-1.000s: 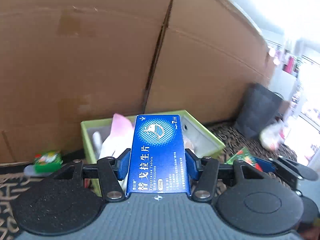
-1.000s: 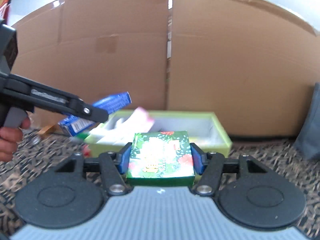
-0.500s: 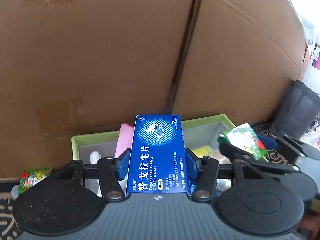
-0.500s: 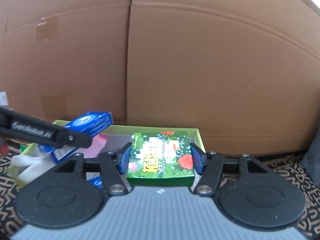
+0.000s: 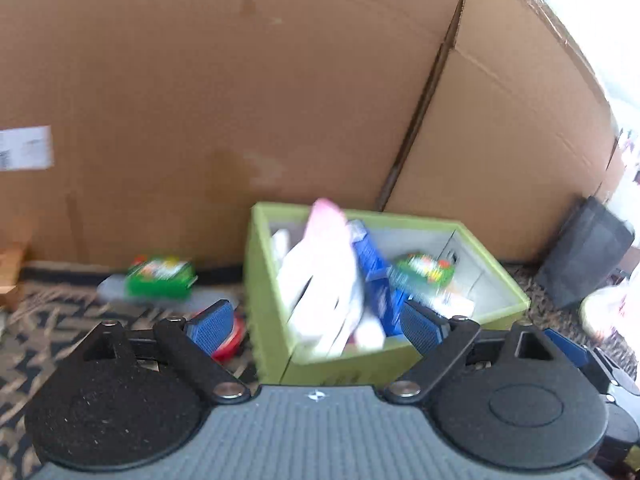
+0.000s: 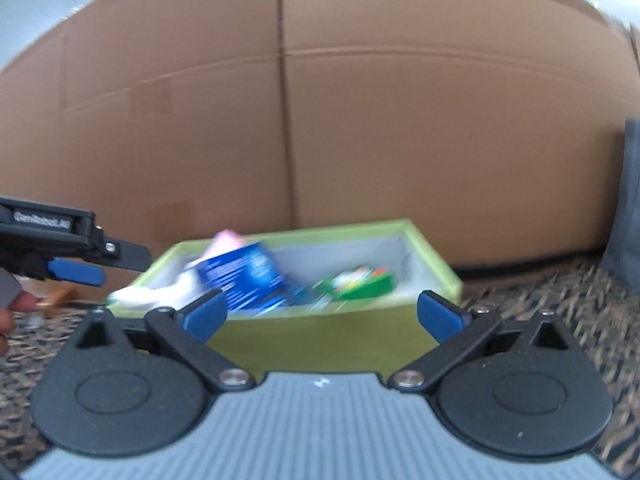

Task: Organize objects
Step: 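Drop the blue box and green floral box into the green shoebox, then grasp the copper box with the left tool while the right tool grasps another green floral box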

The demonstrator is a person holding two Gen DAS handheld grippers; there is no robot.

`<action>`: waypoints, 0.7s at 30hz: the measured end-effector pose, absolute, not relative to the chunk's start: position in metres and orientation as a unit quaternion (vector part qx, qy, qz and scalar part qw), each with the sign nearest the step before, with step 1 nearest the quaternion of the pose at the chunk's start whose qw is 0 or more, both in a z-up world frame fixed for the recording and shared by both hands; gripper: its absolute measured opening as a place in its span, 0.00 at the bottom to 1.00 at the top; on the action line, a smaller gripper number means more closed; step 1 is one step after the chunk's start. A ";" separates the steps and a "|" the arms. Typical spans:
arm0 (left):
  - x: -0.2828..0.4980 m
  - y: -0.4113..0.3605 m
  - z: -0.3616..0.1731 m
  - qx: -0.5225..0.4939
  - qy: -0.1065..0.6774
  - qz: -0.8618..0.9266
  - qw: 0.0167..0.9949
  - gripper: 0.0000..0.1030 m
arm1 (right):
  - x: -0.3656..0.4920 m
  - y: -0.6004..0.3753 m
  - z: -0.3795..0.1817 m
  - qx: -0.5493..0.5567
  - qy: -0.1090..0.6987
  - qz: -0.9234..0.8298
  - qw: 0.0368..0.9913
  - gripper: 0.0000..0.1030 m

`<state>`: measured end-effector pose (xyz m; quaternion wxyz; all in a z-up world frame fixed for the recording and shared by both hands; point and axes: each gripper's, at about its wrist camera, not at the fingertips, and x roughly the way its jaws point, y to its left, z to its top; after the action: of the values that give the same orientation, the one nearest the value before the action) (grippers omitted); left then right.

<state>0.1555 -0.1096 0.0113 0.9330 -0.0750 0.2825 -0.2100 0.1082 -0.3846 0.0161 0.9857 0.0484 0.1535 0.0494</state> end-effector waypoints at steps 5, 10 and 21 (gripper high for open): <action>0.126 -0.092 0.003 -0.053 0.286 -0.165 0.943 0.91 | 0.074 -0.347 0.018 0.052 0.178 0.079 0.979 1.00; 0.112 -0.074 -0.001 -0.041 0.287 -0.121 0.949 0.91 | 0.065 -0.319 0.015 0.053 0.199 0.102 0.973 1.00; 0.104 -0.027 -0.016 -0.048 0.319 -0.065 0.944 0.91 | 0.054 -0.273 0.012 0.043 0.229 0.146 0.961 1.00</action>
<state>0.1042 -0.0267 -0.0161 0.9442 -0.0482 0.3192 -0.0651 0.0539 -0.2727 0.0122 0.9614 0.0434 0.2293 0.1456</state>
